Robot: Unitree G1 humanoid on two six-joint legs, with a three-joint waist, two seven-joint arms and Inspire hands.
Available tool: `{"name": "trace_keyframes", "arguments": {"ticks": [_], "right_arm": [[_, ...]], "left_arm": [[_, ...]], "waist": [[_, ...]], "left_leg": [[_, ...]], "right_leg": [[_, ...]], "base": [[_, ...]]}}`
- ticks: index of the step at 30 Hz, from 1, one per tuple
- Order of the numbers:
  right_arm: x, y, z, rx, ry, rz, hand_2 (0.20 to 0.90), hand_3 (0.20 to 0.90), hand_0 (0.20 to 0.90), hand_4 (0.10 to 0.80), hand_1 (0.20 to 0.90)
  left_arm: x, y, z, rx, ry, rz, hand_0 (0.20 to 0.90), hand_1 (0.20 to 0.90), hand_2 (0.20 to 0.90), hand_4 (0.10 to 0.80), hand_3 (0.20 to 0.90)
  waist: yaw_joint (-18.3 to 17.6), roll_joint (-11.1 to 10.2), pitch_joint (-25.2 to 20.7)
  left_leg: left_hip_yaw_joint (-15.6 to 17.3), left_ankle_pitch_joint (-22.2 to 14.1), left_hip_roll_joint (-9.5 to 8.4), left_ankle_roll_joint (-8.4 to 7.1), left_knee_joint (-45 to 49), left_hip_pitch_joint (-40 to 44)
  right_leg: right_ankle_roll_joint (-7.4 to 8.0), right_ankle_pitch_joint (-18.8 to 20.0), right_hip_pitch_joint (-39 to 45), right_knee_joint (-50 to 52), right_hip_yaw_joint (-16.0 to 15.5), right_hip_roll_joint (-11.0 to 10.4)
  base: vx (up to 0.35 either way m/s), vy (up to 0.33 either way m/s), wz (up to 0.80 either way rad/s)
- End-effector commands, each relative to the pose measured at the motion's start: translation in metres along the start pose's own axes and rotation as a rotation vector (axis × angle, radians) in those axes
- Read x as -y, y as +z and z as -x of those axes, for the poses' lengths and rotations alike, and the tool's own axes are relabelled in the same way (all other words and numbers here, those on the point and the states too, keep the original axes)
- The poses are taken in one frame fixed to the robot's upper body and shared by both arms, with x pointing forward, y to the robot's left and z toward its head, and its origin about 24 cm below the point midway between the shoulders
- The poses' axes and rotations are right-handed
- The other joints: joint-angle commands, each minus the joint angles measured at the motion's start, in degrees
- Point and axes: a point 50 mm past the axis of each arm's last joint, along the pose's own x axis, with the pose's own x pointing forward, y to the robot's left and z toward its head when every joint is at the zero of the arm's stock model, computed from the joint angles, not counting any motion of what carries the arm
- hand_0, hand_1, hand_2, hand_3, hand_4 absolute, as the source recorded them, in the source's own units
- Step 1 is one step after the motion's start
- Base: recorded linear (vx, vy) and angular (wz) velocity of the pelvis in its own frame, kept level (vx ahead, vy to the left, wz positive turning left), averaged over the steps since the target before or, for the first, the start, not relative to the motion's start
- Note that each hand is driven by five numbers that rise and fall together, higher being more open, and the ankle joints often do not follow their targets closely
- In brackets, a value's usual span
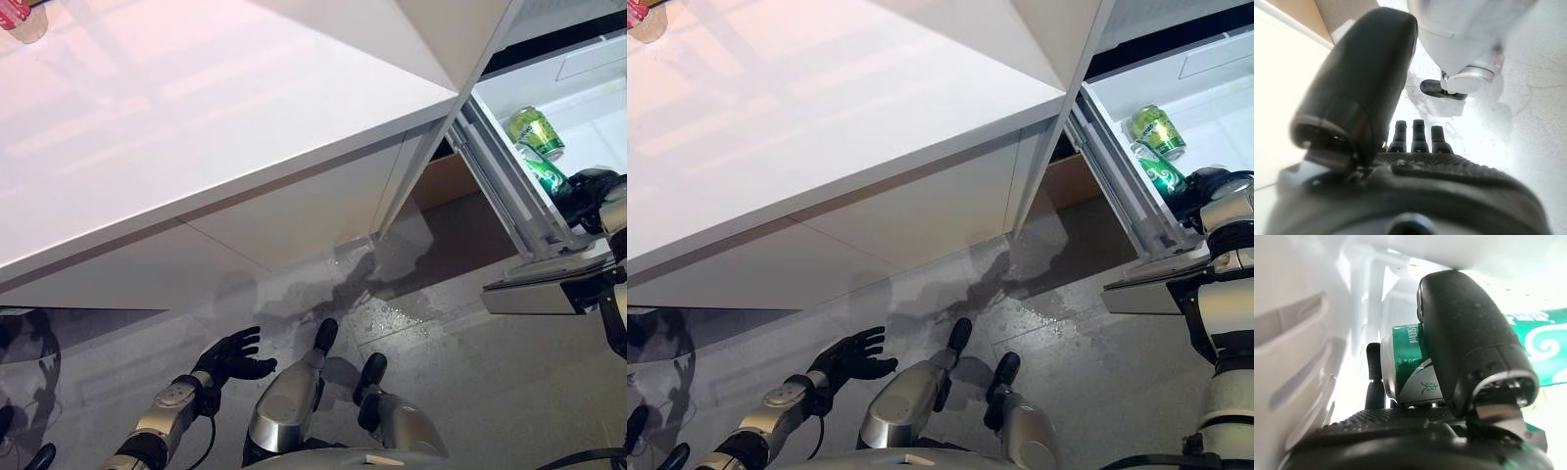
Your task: Put drinks into fridge and close the fridge
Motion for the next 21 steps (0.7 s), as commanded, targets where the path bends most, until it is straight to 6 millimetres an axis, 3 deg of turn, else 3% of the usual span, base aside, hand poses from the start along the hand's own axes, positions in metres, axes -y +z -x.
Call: {"name": "trace_keyframes", "arguments": {"ticks": [1, 13, 17, 19, 21], "right_arm": [[-0.001, 0.013, 0.004, 0.005, 0.075, 0.117, 0.9, 0.9, 0.9, 0.8, 0.9], [-0.002, 0.03, 0.007, 0.094, 0.055, 0.111, 0.9, 0.9, 0.9, 0.8, 0.9], [0.009, 0.05, 0.016, 0.213, -0.004, 0.038, 0.9, 0.9, 0.9, 0.8, 0.9], [0.009, 0.05, 0.016, 0.213, -0.004, 0.038, 0.9, 0.9, 0.9, 0.8, 0.9], [0.025, 0.072, 0.033, 0.411, -0.137, -0.062, 0.9, 0.9, 0.9, 0.8, 0.9]], "left_arm": [[-0.008, -0.013, 0.013, -0.004, 0.032, 0.028, 0.9, 0.9, 0.9, 0.8, 0.9], [-0.015, -0.021, 0.018, -0.029, 0.059, 0.008, 0.9, 0.9, 0.9, 0.8, 0.9], [-0.017, -0.018, 0.018, -0.026, 0.057, -0.013, 0.9, 0.9, 0.9, 0.8, 0.9], [-0.017, -0.018, 0.018, -0.026, 0.057, -0.013, 0.9, 0.9, 0.9, 0.8, 0.9], [-0.02, -0.019, 0.02, -0.043, 0.072, -0.024, 0.9, 0.9, 0.9, 0.8, 0.9]], "waist": [[0.1, 0.3, 0.5], [0.9, -0.6, 0.4], [0.2, -1.6, -0.5], [0.2, -1.6, -0.5], [-1.3, -3.0, -2.0]], "left_leg": [[2.4, -9.3, -1.8, 0.65, 11.3, -6.4], [2.4, -9.3, -2.0, 0.59, 10.7, -5.4], [4.1, -9.7, -1.63, 0.8, 9.2, -3.5], [4.1, -9.7, -1.62, 0.8, 9.2, -3.5], [5.8, -10.3, -1.37, 1.04, 7.7, -1.1]], "right_leg": [[0.58, -1.9, -6.2, 8.1, 0.4, -2.0], [0.78, -1.1, -4.5, 6.3, -0.7, -2.1], [1.68, -0.1, -3.2, 4.3, 0.0, -2.1], [1.68, -0.1, -3.2, 4.3, 0.0, -2.1], [2.58, 0.4, -1.7, 3.0, 1.0, -2.0]], "base": [[-0.031, 0.016, 0.07], [0.001, 0.014, 0.07], [-0.018, 0.031, -0.03], [-0.011, 0.028, -0.06], [-0.01, 0.056, -0.09]]}}
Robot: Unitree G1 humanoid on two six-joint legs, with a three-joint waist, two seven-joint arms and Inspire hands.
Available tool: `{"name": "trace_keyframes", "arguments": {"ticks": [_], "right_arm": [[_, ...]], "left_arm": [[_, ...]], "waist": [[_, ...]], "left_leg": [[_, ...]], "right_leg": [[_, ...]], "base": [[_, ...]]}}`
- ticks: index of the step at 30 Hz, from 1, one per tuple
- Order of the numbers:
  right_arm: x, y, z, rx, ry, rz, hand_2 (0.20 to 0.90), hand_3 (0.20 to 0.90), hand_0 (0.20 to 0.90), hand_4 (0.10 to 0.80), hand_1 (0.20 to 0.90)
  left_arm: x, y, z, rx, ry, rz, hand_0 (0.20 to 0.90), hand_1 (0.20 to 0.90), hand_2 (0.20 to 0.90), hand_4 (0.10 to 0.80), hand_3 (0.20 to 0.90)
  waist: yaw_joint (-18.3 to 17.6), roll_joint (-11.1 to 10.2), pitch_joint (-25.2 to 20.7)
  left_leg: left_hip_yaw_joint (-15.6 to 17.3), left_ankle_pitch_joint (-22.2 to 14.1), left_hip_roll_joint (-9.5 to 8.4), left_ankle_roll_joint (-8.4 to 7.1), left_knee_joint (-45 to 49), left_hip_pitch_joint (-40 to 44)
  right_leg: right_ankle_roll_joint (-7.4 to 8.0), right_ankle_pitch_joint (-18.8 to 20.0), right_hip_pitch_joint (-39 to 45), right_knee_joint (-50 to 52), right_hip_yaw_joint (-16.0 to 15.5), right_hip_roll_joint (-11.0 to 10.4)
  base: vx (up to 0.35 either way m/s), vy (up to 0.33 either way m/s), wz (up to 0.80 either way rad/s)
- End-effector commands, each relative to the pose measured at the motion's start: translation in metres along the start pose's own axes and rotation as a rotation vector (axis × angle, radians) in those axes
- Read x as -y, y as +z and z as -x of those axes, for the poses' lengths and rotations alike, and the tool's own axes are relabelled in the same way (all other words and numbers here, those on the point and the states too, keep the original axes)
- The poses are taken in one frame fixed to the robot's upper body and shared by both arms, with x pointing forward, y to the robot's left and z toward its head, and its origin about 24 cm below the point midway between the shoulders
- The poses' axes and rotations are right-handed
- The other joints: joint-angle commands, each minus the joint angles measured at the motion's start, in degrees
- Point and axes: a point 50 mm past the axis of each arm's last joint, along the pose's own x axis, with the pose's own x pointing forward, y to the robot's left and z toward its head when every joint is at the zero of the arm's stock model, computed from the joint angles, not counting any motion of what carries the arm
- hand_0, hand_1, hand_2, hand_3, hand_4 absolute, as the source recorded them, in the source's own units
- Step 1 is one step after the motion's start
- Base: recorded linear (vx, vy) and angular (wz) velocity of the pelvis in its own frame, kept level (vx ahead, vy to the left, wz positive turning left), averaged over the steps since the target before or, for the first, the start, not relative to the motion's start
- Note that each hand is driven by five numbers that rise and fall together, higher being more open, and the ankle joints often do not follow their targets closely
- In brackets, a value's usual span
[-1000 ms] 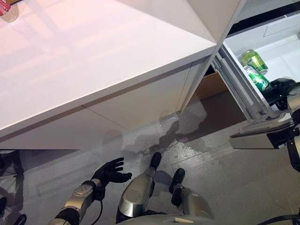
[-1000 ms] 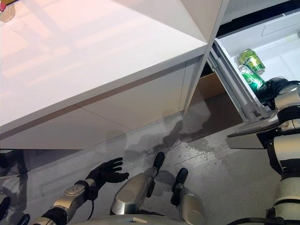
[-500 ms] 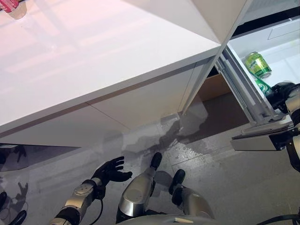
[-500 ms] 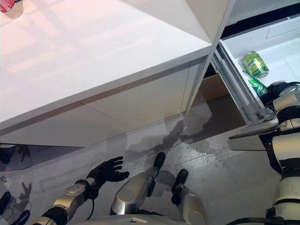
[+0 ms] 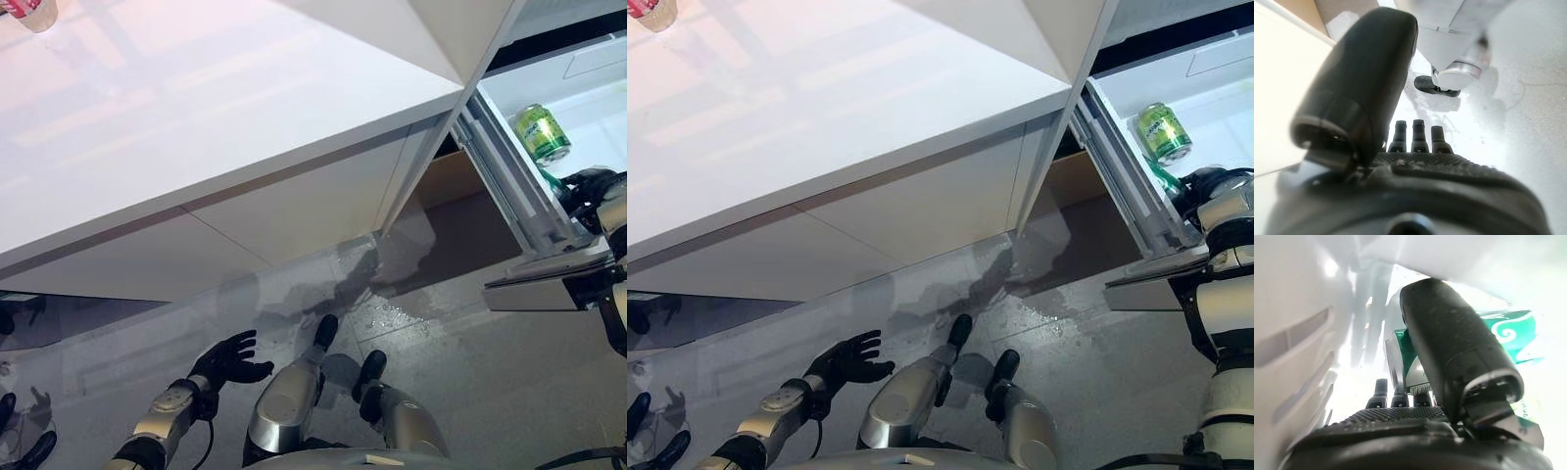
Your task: Put drinks into fridge and close the fridge
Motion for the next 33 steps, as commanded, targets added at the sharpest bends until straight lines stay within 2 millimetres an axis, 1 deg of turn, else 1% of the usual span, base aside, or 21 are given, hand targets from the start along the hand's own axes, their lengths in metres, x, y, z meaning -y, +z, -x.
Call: {"name": "trace_keyframes", "arguments": {"ticks": [1, 3, 5, 8, 10, 12, 16, 20, 21, 24, 26, 28, 29, 30, 33], "right_arm": [[0.029, 0.068, 0.032, 0.406, -0.162, -0.069, 0.9, 0.9, 0.9, 0.8, 0.9], [0.036, 0.084, 0.047, 0.541, -0.2, -0.137, 0.9, 0.9, 0.9, 0.8, 0.9], [0.042, 0.094, 0.061, 0.667, -0.228, -0.242, 0.9, 0.9, 0.9, 0.8, 0.9], [0.051, 0.103, 0.081, 0.827, -0.265, -0.413, 0.9, 0.9, 0.9, 0.8, 0.9], [0.056, 0.103, 0.091, 0.9, -0.291, -0.512, 0.9, 0.9, 0.9, 0.8, 0.9], [0.061, 0.099, 0.099, 0.977, -0.323, -0.643, 0.9, 0.9, 0.9, 0.8, 0.9], [0.064, 0.086, 0.106, 1.055, -0.356, -0.847, 0.9, 0.9, 0.9, 0.8, 0.9], [0.059, 0.064, 0.1, 1.054, -0.413, -1.052, 0.9, 0.9, 0.9, 0.8, 0.9], [0.057, 0.06, 0.098, 1.042, -0.416, -1.072, 0.9, 0.9, 0.9, 0.8, 0.9], [0.044, 0.04, 0.084, 0.971, -0.465, -1.242, 0.9, 0.9, 0.9, 0.8, 0.9], [0.031, 0.032, 0.077, 0.94, -0.473, -1.283, 0.9, 0.9, 0.9, 0.8, 0.9], [0.012, 0.029, 0.07, 0.911, -0.435, -1.306, 0.9, 0.9, 0.9, 0.8, 0.9], [0.009, 0.029, 0.069, 0.906, -0.427, -1.308, 0.9, 0.9, 0.9, 0.8, 0.9], [-0.008, 0.028, 0.064, 0.88, -0.374, -1.323, 0.9, 0.9, 0.9, 0.8, 0.9], [-0.031, 0.026, 0.059, 0.844, -0.307, -1.363, 0.9, 0.9, 0.9, 0.8, 0.9]], "left_arm": [[-0.018, -0.016, 0.017, -0.042, 0.052, -0.043, 0.9, 0.9, 0.9, 0.8, 0.9], [-0.021, -0.022, 0.019, -0.072, 0.073, -0.054, 0.9, 0.9, 0.9, 0.8, 0.9], [-0.024, -0.03, 0.02, -0.105, 0.096, -0.06, 0.9, 0.9, 0.9, 0.8, 0.9], [-0.026, -0.04, 0.021, -0.159, 0.127, -0.065, 0.9, 0.9, 0.9, 0.8, 0.9], [-0.026, -0.044, 0.021, -0.178, 0.138, -0.057, 0.9, 0.9, 0.9, 0.8, 0.9], [-0.024, -0.047, 0.02, -0.191, 0.14, -0.047, 0.9, 0.9, 0.9, 0.8, 0.9], [-0.019, -0.05, 0.017, -0.204, 0.128, -0.04, 0.9, 0.9, 0.9, 0.8, 0.9], [-0.009, -0.053, 0.013, -0.219, 0.1, -0.04, 0.9, 0.9, 0.9, 0.8, 0.9], [-0.008, -0.054, 0.013, -0.222, 0.096, -0.043, 0.9, 0.9, 0.9, 0.8, 0.9], [-0.001, -0.057, 0.011, -0.237, 0.077, -0.056, 0.9, 0.9, 0.9, 0.8, 0.9], [0.002, -0.058, 0.01, -0.245, 0.073, -0.062, 0.9, 0.9, 0.9, 0.8, 0.9], [0.005, -0.059, 0.009, -0.252, 0.073, -0.063, 0.9, 0.9, 0.9, 0.8, 0.9], [0.005, -0.059, 0.009, -0.254, 0.074, -0.064, 0.9, 0.9, 0.9, 0.8, 0.9], [0.005, -0.06, 0.01, -0.263, 0.077, -0.063, 0.9, 0.9, 0.9, 0.8, 0.9], [0.003, -0.065, 0.012, -0.281, 0.083, -0.063, 0.9, 0.9, 0.9, 0.8, 0.9]], "waist": [[-0.5, -3.1, -3.0], [-1.6, -4.0, -4.2], [-2.7, -4.7, -5.6], [-4.7, -5.6, -8.3], [-5.9, -5.8, -10.0], [-7.1, -5.9, -11.6], [-8.6, -5.9, -13.8], [-10.0, -5.7, -16.1], [-10.1, -5.7, -16.3], [-10.6, -5.3, -17.1], [-10.7, -5.2, -17.3], [-10.7, -5.0, -17.4], [-10.7, -4.9, -17.4], [-10.7, -4.8, -17.4], [-10.5, -4.6, -17.2]], "left_leg": [[6.0, -10.3, -1.48, 1.63, 6.1, 0.4], [7.0, -10.8, -1.36, 1.7, 5.5, 1.8], [7.6, -11.4, -1.34, 1.84, 5.2, 2.8], [8.4, -12.3, -1.4, 2.06, 4.8, 4.4], [8.8, -12.7, -1.4, 2.18, 4.4, 5.1], [9.4, -13.2, -1.34, 2.28, 3.9, 6.1], [10.5, -13.9, -1.2, 2.36, 3.3, 7.7], [11.7, -14.8, -1.22, 2.45, 3.2, 9.2], [11.9, -14.9, -1.21, 2.47, 3.2, 9.4], [12.3, -15.7, -1.28, 2.73, 3.5, 10.2], [12.5, -16.0, -1.26, 2.87, 3.6, 10.6], [12.6, -16.1, -1.2, 3.02, 3.6, 10.9], [12.6, -16.1, -1.19, 3.03, 3.6, 10.9], [12.5, -16.2, -1.1, 3.17, 3.7, 11.0], [12.2, -16.7, -1.06, 3.51, 5.0, 10.8]], "right_leg": [[3.91, 2.3, 0.2, -0.5, 2.2, -1.6], [4.48, 2.6, 1.1, -1.3, 2.9, -1.6], [4.85, 2.8, 1.8, -1.9, 3.7, -1.4], [5.32, 2.9, 2.8, -2.9, 5.7, -0.9], [5.52, 3.0, 3.0, -3.5, 6.8, -0.7], [5.65, 2.9, 3.5, -4.0, 8.0, -0.3], [5.72, 2.8, 4.5, -4.7, 9.5, 0.1], [5.87, 2.7, 5.5, -5.4, 10.5, 0.1], [5.89, 2.7, 5.7, -5.5, 10.6, 0.1], [5.89, 2.5, 6.4, -5.8, 11.2, 0.1], [5.91, 2.4, 6.8, -5.9, 11.2, 0.1], [5.8, 2.2, 7.1, -5.9, 11.3, 0.1], [5.78, 2.2, 7.2, -5.8, 11.3, 0.1], [5.66, 1.9, 7.2, -5.5, 11.3, 0.0], [5.39, 1.0, 7.0, -3.8, 11.1, -0.3]], "base": [[-0.002, 0.025, -0.2], [-0.002, 0.022, -0.33], [-0.001, 0.013, -0.37], [0.002, 0.004, -0.34], [-0.003, 0.007, -0.35], [-0.002, 0.003, -0.31], [0.001, -0.007, -0.27], [0.007, -0.021, -0.24], [0.008, -0.027, -0.18], [0.0, -0.034, -0.17], [-0.009, -0.037, -0.11], [-0.011, -0.036, -0.2], [0.001, -0.047, -0.11], [0.012, -0.05, -0.03], [0.032, -0.061, -0.01]]}}
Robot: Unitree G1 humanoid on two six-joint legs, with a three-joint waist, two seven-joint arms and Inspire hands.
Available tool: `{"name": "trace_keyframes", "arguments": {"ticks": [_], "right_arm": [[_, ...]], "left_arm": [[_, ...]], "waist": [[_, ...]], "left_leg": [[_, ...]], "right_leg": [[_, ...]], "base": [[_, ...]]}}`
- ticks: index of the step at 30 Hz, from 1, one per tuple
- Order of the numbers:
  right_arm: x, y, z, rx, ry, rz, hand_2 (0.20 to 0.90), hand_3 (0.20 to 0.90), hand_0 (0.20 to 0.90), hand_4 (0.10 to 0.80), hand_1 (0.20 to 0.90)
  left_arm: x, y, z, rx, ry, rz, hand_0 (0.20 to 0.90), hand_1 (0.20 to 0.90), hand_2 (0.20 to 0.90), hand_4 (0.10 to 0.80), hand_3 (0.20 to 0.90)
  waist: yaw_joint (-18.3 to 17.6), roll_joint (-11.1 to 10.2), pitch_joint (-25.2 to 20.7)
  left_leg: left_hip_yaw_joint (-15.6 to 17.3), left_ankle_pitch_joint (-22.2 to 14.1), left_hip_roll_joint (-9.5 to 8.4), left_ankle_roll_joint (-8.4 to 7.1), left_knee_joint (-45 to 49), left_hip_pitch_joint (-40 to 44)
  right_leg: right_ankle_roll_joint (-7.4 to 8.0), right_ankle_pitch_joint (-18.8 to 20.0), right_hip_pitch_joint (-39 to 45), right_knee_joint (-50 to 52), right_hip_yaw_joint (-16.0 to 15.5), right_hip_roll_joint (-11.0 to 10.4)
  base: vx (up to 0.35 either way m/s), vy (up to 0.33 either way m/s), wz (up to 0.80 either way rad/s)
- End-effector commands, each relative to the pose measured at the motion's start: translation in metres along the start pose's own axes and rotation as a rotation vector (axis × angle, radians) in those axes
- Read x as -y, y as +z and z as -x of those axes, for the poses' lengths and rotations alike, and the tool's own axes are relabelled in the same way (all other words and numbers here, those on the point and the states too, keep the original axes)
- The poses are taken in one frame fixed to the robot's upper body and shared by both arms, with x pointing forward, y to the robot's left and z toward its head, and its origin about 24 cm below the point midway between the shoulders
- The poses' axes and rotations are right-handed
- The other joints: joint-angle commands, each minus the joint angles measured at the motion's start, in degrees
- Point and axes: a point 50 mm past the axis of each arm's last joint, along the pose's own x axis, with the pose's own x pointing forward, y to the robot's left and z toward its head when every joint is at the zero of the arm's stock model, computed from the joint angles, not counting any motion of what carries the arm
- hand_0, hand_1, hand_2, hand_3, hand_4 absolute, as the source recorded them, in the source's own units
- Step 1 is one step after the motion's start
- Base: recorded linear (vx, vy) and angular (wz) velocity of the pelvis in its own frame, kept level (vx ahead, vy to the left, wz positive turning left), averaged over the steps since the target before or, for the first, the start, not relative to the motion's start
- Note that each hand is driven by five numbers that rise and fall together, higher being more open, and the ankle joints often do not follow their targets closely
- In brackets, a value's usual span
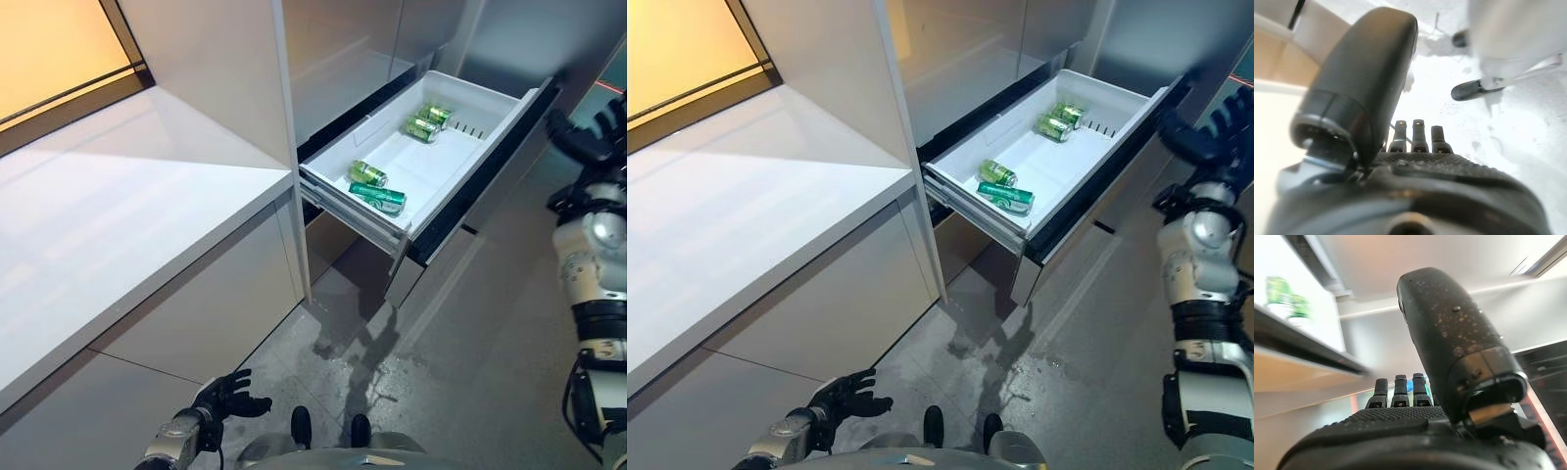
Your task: Put drinks into fridge and close the fridge
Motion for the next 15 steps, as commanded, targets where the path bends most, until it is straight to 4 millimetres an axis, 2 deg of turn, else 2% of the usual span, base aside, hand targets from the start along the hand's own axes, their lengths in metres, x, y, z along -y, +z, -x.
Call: {"name": "trace_keyframes", "arguments": {"ticks": [1, 5, 11, 15], "right_arm": [[-0.023, 0.039, -0.002, 0.2, 0.088, -0.147, 0.9, 0.9, 0.9, 0.8, 0.9], [-0.03, 0.034, -0.002, 0.179, 0.089, -0.189, 0.9, 0.9, 0.9, 0.8, 0.9], [-0.052, 0.052, -0.013, 0.217, 0.093, -0.296, 0.9, 0.9, 0.9, 0.8, 0.9], [-0.068, 0.062, -0.02, 0.206, 0.128, -0.341, 0.9, 0.9, 0.9, 0.8, 0.9]], "left_arm": [[-0.011, -0.009, 0.004, -0.045, 0.029, -0.078, 0.9, 0.9, 0.9, 0.8, 0.9], [-0.009, 0.0, 0.001, -0.022, 0.02, -0.084, 0.9, 0.9, 0.9, 0.8, 0.9], [-0.001, 0.037, -0.005, 0.093, 0.014, -0.039, 0.9, 0.9, 0.9, 0.8, 0.9], [0.006, 0.049, -0.007, 0.142, 0.003, -0.017, 0.9, 0.9, 0.9, 0.8, 0.9]], "waist": [[2.8, -1.8, -3.8], [3.8, -1.8, -0.9], [5.6, -0.6, 6.8], [6.9, 0.7, 9.8]], "left_leg": [[-1.7, -12.9, -2.62, 1.66, 9.8, -2.2], [-2.6, -15.1, -3.01, 2.38, 16.9, -6.1], [-3.5, -18.2, -3.61, 3.52, 29.9, -16.6], [-4.1, -18.7, -4.68, 3.95, 35.1, -22.4]], "right_leg": [[3.26, -3.5, -2.9, 5.8, -2.5, -2.6], [2.18, -5.0, -5.3, 10.7, -3.5, -3.8], [-0.25, -8.2, -14.3, 24.2, -5.4, -5.3], [-1.47, -10.0, -20.0, 31.3, -6.0, -6.0]], "base": [[0.036, -0.069, 0.02], [-0.054, -0.051, 0.1], [-0.217, -0.008, 0.24], [-0.18, 0.048, 0.14]]}}
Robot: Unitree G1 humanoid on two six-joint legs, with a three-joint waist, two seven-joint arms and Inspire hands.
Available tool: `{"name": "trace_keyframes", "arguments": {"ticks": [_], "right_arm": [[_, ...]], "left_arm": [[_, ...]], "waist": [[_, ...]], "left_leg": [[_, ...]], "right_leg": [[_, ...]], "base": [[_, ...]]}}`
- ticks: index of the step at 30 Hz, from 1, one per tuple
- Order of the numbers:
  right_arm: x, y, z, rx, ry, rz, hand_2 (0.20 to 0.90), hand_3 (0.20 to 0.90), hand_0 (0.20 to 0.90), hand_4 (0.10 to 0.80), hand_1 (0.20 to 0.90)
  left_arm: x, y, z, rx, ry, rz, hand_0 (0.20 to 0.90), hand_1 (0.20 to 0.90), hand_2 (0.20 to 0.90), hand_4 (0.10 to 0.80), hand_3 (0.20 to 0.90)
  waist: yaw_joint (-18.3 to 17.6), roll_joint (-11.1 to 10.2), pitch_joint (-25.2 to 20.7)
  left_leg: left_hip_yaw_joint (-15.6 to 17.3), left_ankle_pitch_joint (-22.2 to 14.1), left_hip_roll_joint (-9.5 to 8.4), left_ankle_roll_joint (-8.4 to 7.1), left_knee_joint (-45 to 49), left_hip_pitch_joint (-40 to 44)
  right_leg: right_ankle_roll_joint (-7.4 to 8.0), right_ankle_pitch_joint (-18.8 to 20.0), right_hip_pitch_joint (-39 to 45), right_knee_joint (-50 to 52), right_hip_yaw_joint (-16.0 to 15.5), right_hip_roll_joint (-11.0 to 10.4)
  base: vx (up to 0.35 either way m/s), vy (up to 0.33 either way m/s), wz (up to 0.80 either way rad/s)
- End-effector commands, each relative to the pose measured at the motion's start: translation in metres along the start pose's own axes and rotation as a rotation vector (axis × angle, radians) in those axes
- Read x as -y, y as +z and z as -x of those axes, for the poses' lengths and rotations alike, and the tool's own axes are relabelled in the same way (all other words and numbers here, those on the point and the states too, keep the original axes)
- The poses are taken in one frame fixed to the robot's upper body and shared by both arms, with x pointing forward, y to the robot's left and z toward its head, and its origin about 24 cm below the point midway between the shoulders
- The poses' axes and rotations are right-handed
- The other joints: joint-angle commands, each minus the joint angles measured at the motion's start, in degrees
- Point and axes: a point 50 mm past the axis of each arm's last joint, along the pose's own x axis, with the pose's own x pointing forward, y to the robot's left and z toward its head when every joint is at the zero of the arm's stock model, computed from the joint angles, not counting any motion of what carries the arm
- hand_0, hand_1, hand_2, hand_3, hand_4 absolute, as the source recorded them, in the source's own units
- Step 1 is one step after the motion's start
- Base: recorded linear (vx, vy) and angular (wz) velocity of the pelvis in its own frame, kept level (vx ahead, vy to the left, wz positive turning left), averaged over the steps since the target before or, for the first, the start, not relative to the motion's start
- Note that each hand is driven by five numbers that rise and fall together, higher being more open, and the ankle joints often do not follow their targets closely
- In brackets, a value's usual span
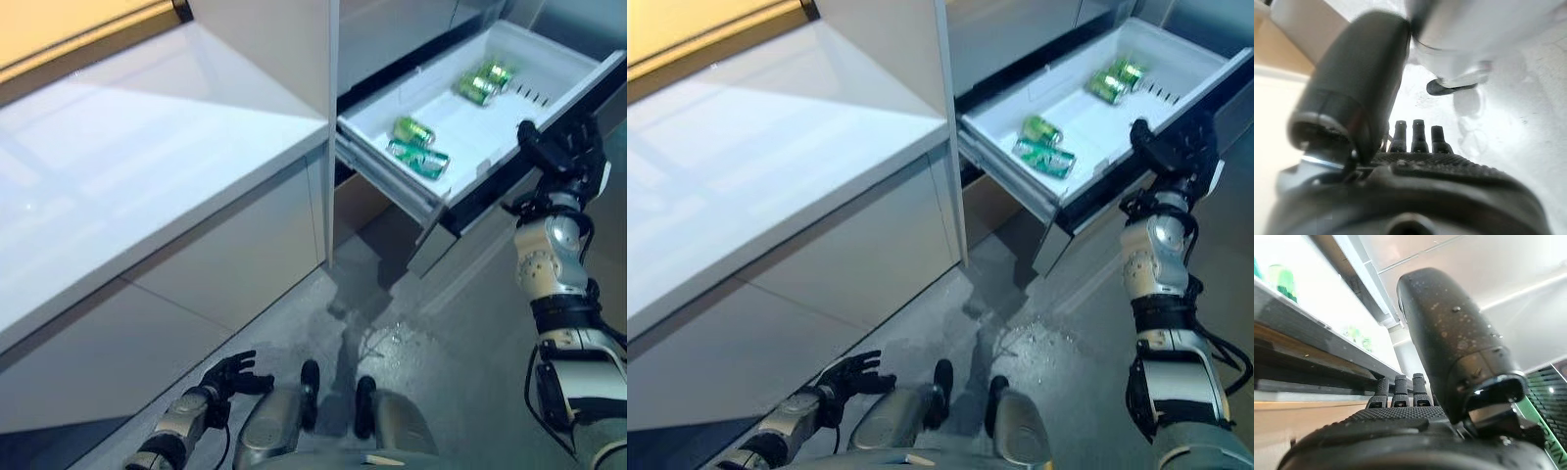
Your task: Put drinks into fridge and close the fridge
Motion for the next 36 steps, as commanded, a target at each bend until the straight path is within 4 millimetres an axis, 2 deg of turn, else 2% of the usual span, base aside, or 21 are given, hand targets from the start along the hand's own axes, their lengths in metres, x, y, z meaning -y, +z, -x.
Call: {"name": "trace_keyframes", "arguments": {"ticks": [1, 5, 8, 15, 18, 24, 30, 31, 36], "right_arm": [[-0.046, 0.037, -0.009, 0.12, 0.177, -0.101, 0.9, 0.9, 0.9, 0.8, 0.9], [-0.064, 0.034, -0.012, 0.086, 0.249, -0.107, 0.9, 0.9, 0.9, 0.8, 0.9], [-0.083, 0.032, -0.011, 0.058, 0.336, -0.094, 0.9, 0.9, 0.9, 0.8, 0.9], [-0.116, 0.025, -0.009, -0.004, 0.481, -0.046, 0.9, 0.9, 0.9, 0.8, 0.9], [-0.123, 0.024, -0.008, -0.013, 0.502, -0.034, 0.9, 0.9, 0.9, 0.8, 0.9], [-0.118, 0.016, -0.01, -0.046, 0.488, -0.014, 0.9, 0.9, 0.9, 0.8, 0.9], [-0.104, 0.005, -0.012, -0.089, 0.456, 0.0, 0.9, 0.9, 0.9, 0.8, 0.9], [-0.102, 0.004, -0.013, -0.09, 0.449, 0.002, 0.9, 0.9, 0.9, 0.8, 0.9], [-0.09, -0.001, -0.014, -0.115, 0.418, 0.015, 0.9, 0.9, 0.9, 0.8, 0.9]], "left_arm": [[0.003, -0.002, 0.003, 0.033, -0.004, 0.011, 0.9, 0.9, 0.9, 0.8, 0.9], [0.004, -0.002, 0.003, 0.042, 0.001, 0.034, 0.9, 0.9, 0.9, 0.8, 0.9], [0.003, -0.005, 0.004, 0.033, 0.008, 0.053, 0.9, 0.9, 0.9, 0.8, 0.9], [0.005, -0.014, 0.006, 0.035, -0.013, 0.095, 0.9, 0.9, 0.9, 0.8, 0.9], [0.005, -0.014, 0.007, 0.041, -0.027, 0.088, 0.9, 0.9, 0.9, 0.8, 0.9], [0.003, -0.02, 0.009, 0.035, -0.037, 0.07, 0.9, 0.9, 0.9, 0.8, 0.9], [0.0, -0.032, 0.013, 0.005, -0.031, 0.046, 0.9, 0.9, 0.9, 0.8, 0.9], [0.0, -0.033, 0.013, 0.0, -0.03, 0.038, 0.9, 0.9, 0.9, 0.8, 0.9], [-0.006, -0.042, 0.016, -0.037, -0.02, 0.009, 0.9, 0.9, 0.9, 0.8, 0.9]], "waist": [[3.5, 0.2, 0.1], [4.9, 1.4, 1.7], [5.9, 2.1, 2.4], [8.1, 3.6, 3.6], [8.9, 3.6, 3.6], [10.1, 2.9, 2.9], [10.9, 2.0, 1.1], [10.9, 2.1, 1.0], [10.5, 1.5, -0.5]], "left_leg": [[-1.1, -11.3, -2.16, 3.39, 10.0, -3.5], [-2.1, -10.4, -3.38, 3.49, 11.1, -6.2], [-3.2, -10.7, -4.17, 3.06, 10.9, -6.7], [-3.9, -8.4, -4.39, 2.47, 7.9, -6.9], [-4.3, -8.1, -4.45, 2.49, 7.3, -6.5], [-5.6, -9.4, -5.14, 2.91, 7.7, -4.7], [-6.8, -10.7, -5.26, 3.01, 6.5, -1.2], [-6.7, -9.2, -5.18, 3.16, 5.9, -1.4], [-6.8, -9.6, -4.79, 3.25, 4.4, 1.0]], "right_leg": [[-0.67, -0.9, -2.4, 4.9, -2.5, -1.4], [-1.36, -1.6, -5.6, 8.2, -3.2, -2.0], [-1.04, -3.1, -6.8, 9.7, -2.8, -2.1], [-0.8, -3.0, -7.6, 9.5, -3.6, -3.2], [-0.55, -3.1, -7.0, 9.5, -4.3, -3.9], [-0.14, -3.2, -4.1, 8.7, -4.8, -4.6], [0.47, -3.2, 0.6, 5.8, -5.4, -4.9], [0.16, -1.7, 0.7, 4.8, -6.0, -5.0], [0.8, -1.0, 3.1, 2.1, -5.7, -4.7]], "base": [[-0.106, 0.064, 0.19], [-0.096, 0.085, 0.19], [0.018, 0.098, 0.08], [0.001, 0.102, 0.02], [0.052, 0.058, 0.09], [0.121, 0.013, 0.12], [0.138, -0.011, 0.16], [0.035, 0.002, 0.12], [0.079, -0.03, 0.14]]}}
